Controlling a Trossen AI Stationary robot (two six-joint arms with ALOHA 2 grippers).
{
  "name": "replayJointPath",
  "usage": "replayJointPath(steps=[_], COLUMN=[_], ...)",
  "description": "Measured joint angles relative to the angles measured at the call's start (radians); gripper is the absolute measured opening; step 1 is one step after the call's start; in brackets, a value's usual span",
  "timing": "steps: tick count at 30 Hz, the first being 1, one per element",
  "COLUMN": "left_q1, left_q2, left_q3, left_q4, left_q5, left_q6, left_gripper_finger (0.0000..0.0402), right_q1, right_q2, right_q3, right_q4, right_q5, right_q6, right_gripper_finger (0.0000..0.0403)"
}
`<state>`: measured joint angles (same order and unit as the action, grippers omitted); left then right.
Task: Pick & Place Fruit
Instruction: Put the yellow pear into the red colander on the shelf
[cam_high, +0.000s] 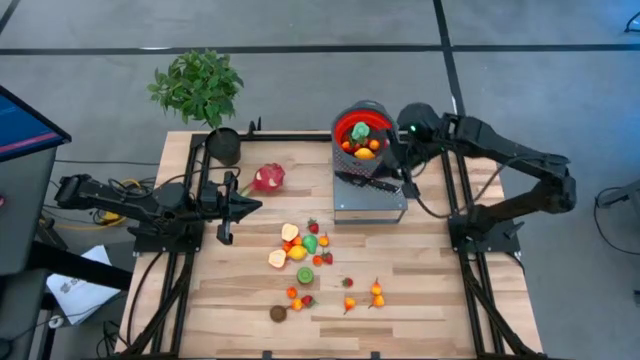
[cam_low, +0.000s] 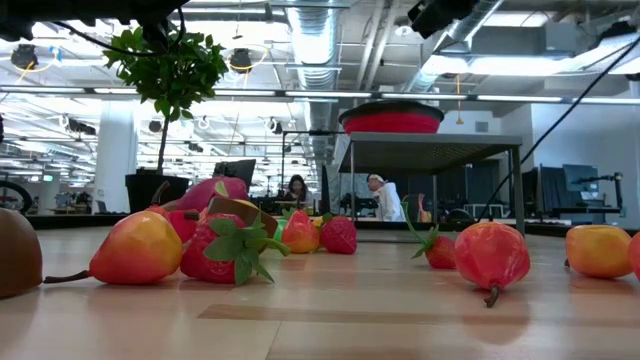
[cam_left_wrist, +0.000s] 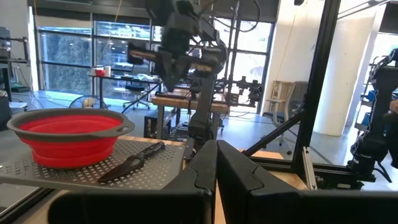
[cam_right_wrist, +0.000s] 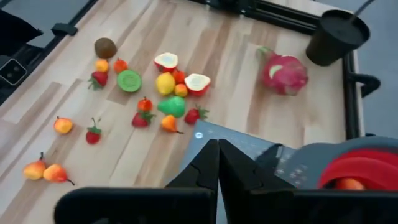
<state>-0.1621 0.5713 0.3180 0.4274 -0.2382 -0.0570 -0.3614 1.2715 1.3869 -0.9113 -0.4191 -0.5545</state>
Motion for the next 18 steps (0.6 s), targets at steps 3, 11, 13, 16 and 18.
replayJointPath(steps=[3, 11, 13, 16, 18], left_q1=[0.000, 0.000, 0.000, 0.000, 0.000], left_q2=[0.000, 0.000, 0.000, 0.000, 0.000], left_q3=[0.000, 0.000, 0.000, 0.000, 0.000], left_q4=[0.000, 0.000, 0.000, 0.000, 0.000], left_q5=[0.000, 0.000, 0.000, 0.000, 0.000], left_q6=[0.000, 0.000, 0.000, 0.000, 0.000], left_gripper_finger=[0.0003, 0.0003, 0.0003, 0.0003, 0.0003], right_q1=[0.028, 0.128, 0.157, 0.194, 0.218], right_q2=[-0.063, -0.203, -0.228, -0.258, -0.277], right_q3=[-0.105, -0.340, -0.387, -0.443, -0.469], right_q4=[0.071, 0.279, 0.326, 0.379, 0.403], right_q5=[0.001, 0.023, 0.028, 0.047, 0.080], right_q6=[0.029, 0.065, 0.078, 0.125, 0.158], right_gripper_finger=[0.0001, 0.0001, 0.0000, 0.0000, 0.0000])
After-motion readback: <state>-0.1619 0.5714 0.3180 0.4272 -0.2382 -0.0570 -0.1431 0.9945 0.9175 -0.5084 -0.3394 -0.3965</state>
